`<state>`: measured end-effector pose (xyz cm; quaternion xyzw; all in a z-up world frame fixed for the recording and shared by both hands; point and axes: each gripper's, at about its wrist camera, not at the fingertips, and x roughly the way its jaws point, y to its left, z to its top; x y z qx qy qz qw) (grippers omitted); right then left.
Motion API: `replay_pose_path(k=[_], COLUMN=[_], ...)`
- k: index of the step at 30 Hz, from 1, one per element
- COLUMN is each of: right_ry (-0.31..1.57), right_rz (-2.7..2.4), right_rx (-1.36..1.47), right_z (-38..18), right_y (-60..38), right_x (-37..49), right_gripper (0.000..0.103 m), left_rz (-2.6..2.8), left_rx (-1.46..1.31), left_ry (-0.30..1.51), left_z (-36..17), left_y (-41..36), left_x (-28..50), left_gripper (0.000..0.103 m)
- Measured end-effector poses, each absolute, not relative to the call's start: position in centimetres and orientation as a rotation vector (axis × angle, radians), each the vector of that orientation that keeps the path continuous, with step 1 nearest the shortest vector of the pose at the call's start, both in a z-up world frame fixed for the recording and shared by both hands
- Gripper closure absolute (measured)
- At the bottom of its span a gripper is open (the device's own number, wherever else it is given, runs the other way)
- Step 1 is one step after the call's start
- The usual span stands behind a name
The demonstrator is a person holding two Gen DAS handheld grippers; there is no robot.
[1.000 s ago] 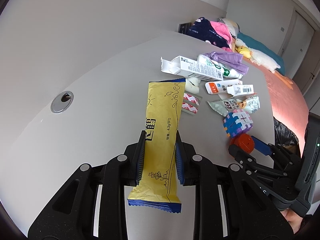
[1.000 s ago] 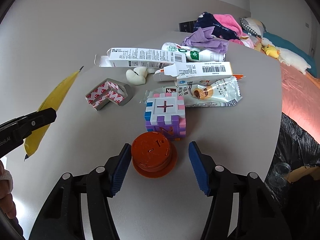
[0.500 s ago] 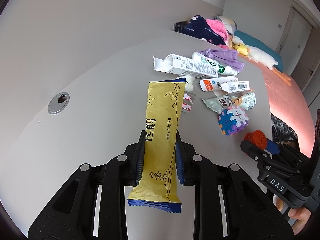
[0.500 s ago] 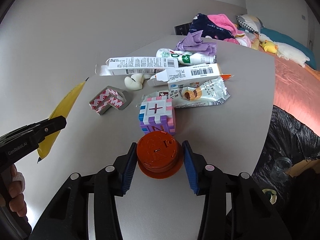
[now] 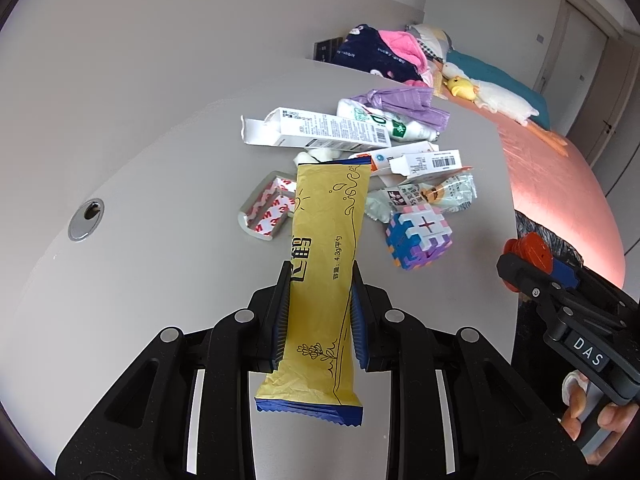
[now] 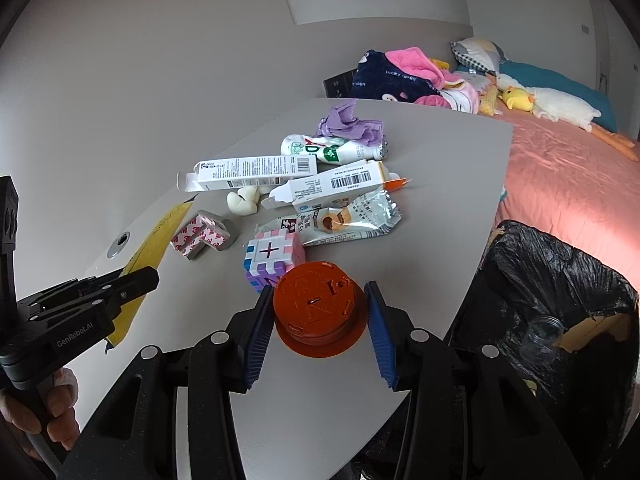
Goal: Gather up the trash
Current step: 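Carry the wrapper and lid with both tools over the trash bag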
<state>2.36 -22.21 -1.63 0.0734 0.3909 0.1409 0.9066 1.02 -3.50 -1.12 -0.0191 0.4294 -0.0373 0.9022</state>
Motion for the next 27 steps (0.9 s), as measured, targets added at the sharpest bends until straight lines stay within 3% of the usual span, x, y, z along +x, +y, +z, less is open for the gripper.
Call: replay_pose_path(k=[27], right_ry=[0.732], right_rz=[0.165], right_rx=[0.245], right_z=[0.8], right_y=[-31.4], right_x=[0.9], right_gripper=[0.056], left_rz=[-0.233], left_rx=[0.047], left_ry=[0.876], left_z=[0.3], left_y=[-13.8], left_x=[2.6], left_gripper=[0.077])
